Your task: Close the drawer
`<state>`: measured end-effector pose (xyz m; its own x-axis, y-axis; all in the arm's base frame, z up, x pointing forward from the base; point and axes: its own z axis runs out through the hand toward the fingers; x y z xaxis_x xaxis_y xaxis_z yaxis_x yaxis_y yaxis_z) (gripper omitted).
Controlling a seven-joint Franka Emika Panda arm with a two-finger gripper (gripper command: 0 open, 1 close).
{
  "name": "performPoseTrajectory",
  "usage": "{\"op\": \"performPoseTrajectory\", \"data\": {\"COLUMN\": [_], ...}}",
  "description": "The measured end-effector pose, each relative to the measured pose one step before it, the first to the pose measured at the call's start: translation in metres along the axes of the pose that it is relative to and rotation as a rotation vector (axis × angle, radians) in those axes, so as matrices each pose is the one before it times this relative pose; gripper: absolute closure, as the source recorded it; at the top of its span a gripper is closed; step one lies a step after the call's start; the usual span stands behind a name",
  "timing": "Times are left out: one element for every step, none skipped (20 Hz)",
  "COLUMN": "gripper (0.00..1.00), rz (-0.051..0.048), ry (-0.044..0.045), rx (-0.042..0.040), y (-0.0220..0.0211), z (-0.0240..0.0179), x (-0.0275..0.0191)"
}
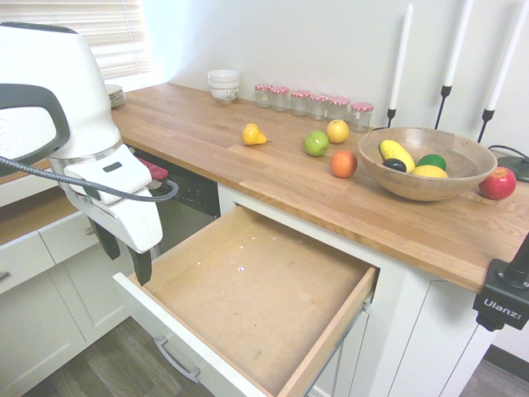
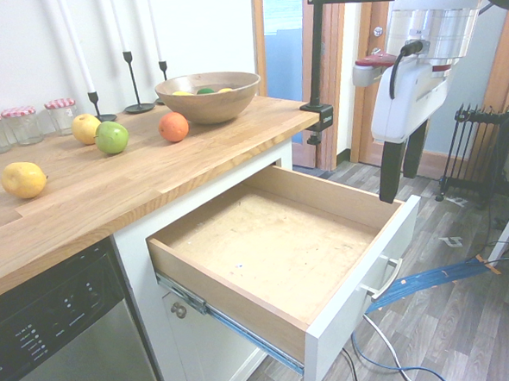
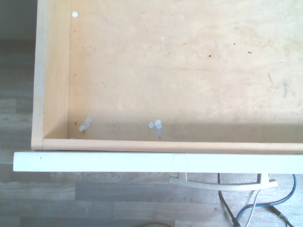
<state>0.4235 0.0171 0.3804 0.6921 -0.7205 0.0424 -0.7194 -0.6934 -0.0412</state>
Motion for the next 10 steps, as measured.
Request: {"op": "performPoseTrajectory", "data": {"gripper": [0.0, 0.0, 0.0, 0.0, 0.0, 0.0, 0.0, 0.0, 0.0, 0.0], "rz": [0.00026, 0.00131, 0.00078, 0.00113, 0.00095, 0.00082, 0.00094, 0.00091, 0.00086, 0.00119], "ry": [-0.00036, -0.00118, 0.00055, -0.00006, -0.00037, -0.00088, -0.00128, -0.00167, -0.00167, -0.0011], "rx": [0.00012, 0.0009, 0.00099, 0.00037, -0.0001, -0.00078, -0.00134, -0.00187, -0.00196, -0.0014], "y": [-0.00001, 0.00008, 0.00011, 0.00032, 0.00043, 0.00065, 0.00103, 0.00125, 0.00107, 0.00125], "z": [0.00007, 0.00023, -0.00011, 0.00002, 0.00031, 0.00085, 0.00157, 0.00202, 0.00171, 0.00186], "x": [-0.00003, -0.00012, 0.0003, 0.00036, 0.00018, -0.00011, -0.00038, -0.00058, -0.00047, -0.00042]}}
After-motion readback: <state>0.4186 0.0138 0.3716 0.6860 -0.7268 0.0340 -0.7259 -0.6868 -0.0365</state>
